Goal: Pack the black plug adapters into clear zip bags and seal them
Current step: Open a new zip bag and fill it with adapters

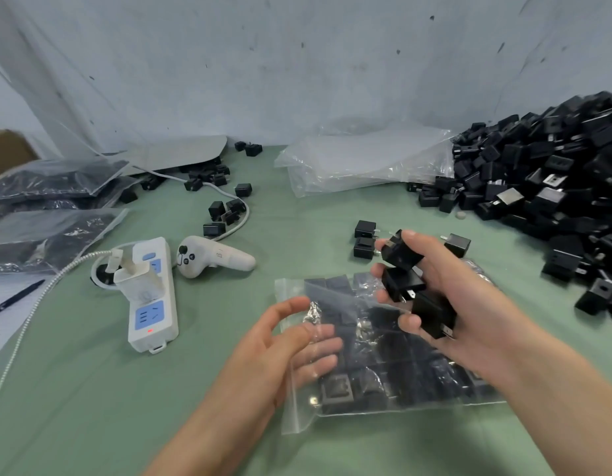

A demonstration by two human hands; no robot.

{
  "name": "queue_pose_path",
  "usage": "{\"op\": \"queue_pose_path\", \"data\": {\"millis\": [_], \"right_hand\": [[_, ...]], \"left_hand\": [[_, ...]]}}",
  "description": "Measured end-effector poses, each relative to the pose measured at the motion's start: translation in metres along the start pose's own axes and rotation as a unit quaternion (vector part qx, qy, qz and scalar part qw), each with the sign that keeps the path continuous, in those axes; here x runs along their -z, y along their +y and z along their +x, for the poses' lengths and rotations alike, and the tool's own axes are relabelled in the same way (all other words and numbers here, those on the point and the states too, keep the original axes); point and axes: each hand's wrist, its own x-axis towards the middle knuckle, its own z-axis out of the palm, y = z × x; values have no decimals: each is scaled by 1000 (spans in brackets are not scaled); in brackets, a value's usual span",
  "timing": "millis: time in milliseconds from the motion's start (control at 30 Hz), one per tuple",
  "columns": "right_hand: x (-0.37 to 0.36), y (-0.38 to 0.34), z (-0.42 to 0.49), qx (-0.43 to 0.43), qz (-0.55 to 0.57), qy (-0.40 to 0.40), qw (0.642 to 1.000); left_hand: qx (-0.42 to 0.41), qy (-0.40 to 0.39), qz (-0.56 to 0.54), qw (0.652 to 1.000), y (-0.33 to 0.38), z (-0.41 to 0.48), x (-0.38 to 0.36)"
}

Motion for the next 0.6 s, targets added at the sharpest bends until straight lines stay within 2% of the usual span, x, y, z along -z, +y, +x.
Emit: {"op": "queue_pose_path", "data": {"millis": [100,167,233,300,367,400,433,467,533,600], "right_hand": [[-3,2,-1,-1,-24,-5,1000],[-6,4,-1,13,-44,-6,999],[-8,4,-3,53,-80,-9,995],[-10,5,-5,113,-157,-4,981],[-11,8,-7,199,-286,17,937],[-11,11,-7,248,-351,18,903],[-12,15,-7,288,-403,10,868],[-15,18,-8,318,-445,-5,837],[-21,26,-9,359,-520,-32,775],[-26,32,-10,390,-571,-43,721]], "left_hand": [[35,-36,-18,999,-3,2,-4],[31,-37,4,999,-1,2,-4],[-6,4,63,998,3,2,0],[-92,105,166,976,7,2,8],[-199,210,267,919,12,0,13],[-230,225,283,904,15,-2,12],[-248,214,271,905,16,-5,8],[-244,173,237,924,17,-8,1],[-190,57,172,965,16,-14,-14],[-154,0,156,976,10,-16,-20]]}}
